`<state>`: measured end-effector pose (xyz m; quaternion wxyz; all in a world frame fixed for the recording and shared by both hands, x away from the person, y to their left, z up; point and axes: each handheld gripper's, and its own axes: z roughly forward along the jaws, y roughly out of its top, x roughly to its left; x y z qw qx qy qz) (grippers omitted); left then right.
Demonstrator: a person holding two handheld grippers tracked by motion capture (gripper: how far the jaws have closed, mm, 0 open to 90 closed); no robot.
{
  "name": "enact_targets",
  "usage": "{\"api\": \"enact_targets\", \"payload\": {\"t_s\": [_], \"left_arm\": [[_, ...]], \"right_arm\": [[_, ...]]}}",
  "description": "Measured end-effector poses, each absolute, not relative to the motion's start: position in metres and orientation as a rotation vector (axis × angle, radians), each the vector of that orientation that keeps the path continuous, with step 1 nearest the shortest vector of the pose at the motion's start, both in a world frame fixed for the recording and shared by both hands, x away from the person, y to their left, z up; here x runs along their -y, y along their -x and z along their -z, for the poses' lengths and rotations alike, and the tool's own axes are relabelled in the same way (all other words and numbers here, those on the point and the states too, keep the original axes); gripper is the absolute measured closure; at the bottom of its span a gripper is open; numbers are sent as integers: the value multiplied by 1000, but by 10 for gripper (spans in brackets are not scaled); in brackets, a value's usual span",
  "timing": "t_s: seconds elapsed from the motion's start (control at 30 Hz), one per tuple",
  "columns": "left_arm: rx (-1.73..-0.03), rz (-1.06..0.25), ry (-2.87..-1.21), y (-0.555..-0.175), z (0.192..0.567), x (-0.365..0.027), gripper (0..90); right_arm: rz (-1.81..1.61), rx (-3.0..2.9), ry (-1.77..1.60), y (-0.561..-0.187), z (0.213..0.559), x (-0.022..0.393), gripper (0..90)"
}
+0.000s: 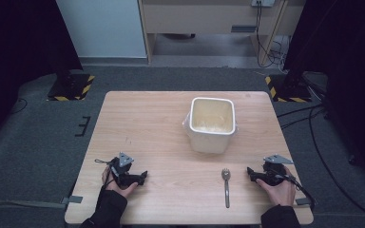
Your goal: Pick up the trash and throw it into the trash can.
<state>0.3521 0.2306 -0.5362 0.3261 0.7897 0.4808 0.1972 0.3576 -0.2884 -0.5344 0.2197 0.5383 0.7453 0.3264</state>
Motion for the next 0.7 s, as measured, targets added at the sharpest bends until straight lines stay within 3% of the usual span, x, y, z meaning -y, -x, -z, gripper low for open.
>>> {"api": "enact_targets", "payload": {"t_s": [0.7], "left_arm": [[-1260,-516,-2070,-352,536,-231,21]], "right_arm": [[-1067,-1951,-1437,-337,503,283,205]]}}
